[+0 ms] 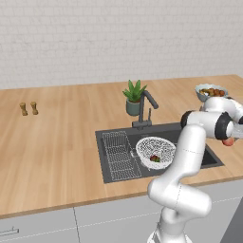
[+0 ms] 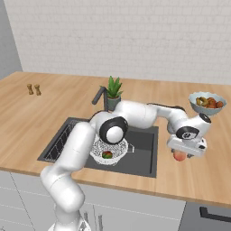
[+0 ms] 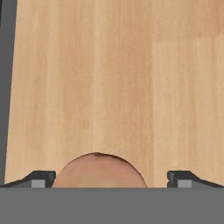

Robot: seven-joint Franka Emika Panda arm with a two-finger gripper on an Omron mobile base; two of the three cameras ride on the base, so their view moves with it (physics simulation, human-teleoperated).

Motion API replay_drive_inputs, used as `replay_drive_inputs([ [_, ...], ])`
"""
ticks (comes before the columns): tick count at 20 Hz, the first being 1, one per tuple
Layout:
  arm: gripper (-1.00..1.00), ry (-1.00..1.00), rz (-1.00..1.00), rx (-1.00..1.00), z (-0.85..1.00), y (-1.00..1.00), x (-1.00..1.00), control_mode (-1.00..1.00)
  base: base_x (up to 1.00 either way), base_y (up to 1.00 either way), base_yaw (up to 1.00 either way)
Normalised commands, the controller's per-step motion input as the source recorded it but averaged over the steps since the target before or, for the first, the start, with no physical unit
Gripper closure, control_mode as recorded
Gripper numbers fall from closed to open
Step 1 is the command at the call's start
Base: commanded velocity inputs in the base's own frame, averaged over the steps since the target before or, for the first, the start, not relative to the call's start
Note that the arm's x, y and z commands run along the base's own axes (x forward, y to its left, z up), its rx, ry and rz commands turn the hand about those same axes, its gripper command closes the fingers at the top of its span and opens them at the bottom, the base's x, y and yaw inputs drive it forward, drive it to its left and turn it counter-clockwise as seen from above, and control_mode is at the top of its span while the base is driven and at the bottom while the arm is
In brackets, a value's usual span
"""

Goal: Put the colander in the sink, put the mango, peach in the colander, and turn on the sink faucet and pour water over the colander.

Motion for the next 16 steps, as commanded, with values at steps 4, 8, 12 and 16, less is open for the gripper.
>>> replay_drive_inputs([
  [4,-1.0,0.0,0.0,-0.07,-0.34,0.0,0.0,-1.0,0.0,0.0,0.0],
  [8,1.0,0.0,0.0,-0.07,-0.31,0.07,-0.01,-1.0,0.0,0.0,0.0],
  [12,1.0,0.0,0.0,-0.01,-0.21,0.02,-0.27,-1.0,0.0,0.0,0.0],
  [16,1.0,0.0,0.0,0.1,0.0,0.0,-0.71,-1.0,0.0,0.0,0.0],
])
